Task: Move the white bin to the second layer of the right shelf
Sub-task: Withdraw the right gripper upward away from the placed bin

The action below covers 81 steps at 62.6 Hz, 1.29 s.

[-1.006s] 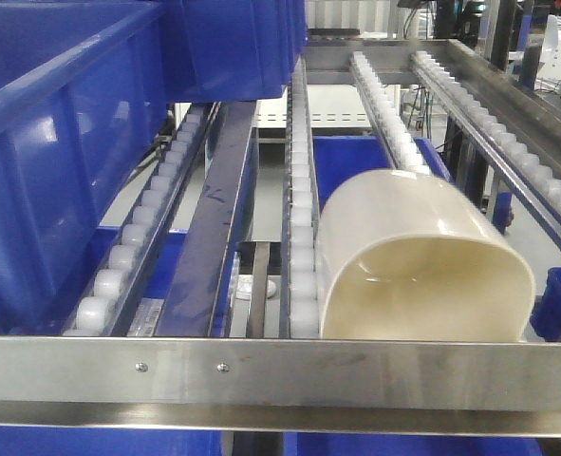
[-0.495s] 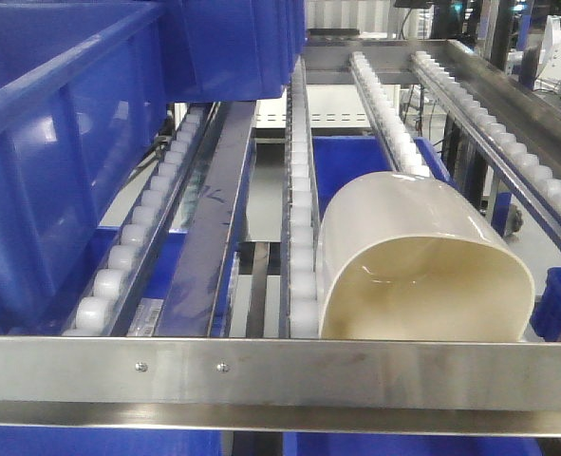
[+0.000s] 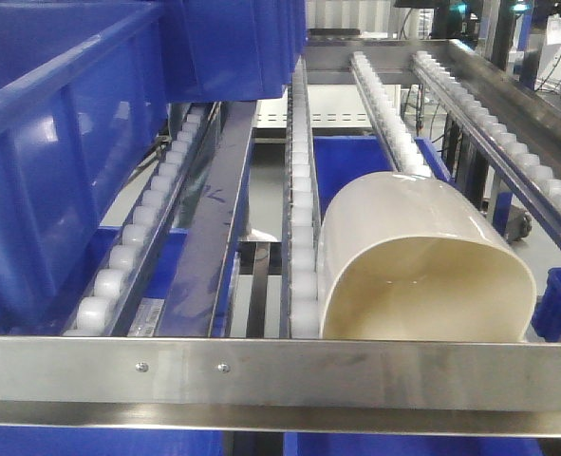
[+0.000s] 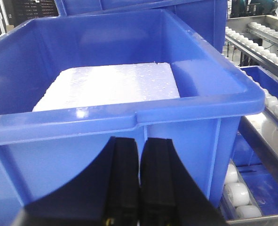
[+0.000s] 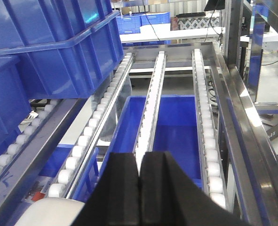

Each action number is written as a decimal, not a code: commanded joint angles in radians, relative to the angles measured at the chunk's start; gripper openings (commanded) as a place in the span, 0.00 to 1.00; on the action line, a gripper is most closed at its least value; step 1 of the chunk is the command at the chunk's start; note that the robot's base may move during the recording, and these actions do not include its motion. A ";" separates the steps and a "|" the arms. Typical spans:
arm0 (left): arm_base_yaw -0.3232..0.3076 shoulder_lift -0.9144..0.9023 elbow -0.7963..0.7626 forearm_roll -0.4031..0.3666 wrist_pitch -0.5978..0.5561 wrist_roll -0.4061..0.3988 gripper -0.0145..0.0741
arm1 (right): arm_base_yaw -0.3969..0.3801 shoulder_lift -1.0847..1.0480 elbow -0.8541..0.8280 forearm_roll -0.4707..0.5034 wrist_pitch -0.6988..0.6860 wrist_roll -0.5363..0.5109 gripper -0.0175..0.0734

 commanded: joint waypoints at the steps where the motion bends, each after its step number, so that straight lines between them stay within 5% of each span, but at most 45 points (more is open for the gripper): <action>1: -0.001 -0.014 0.037 -0.001 -0.085 0.002 0.26 | -0.008 -0.001 -0.030 -0.004 -0.093 0.000 0.25; 30: -0.001 -0.014 0.037 -0.001 -0.085 0.002 0.26 | -0.009 -0.139 -0.007 -0.004 -0.012 0.000 0.25; 57: -0.001 -0.014 0.037 -0.001 -0.085 0.002 0.26 | -0.036 -0.541 0.309 -0.004 0.042 -0.001 0.25; 81: -0.001 -0.014 0.037 -0.001 -0.085 0.002 0.26 | -0.037 -0.544 0.326 -0.004 0.080 -0.001 0.25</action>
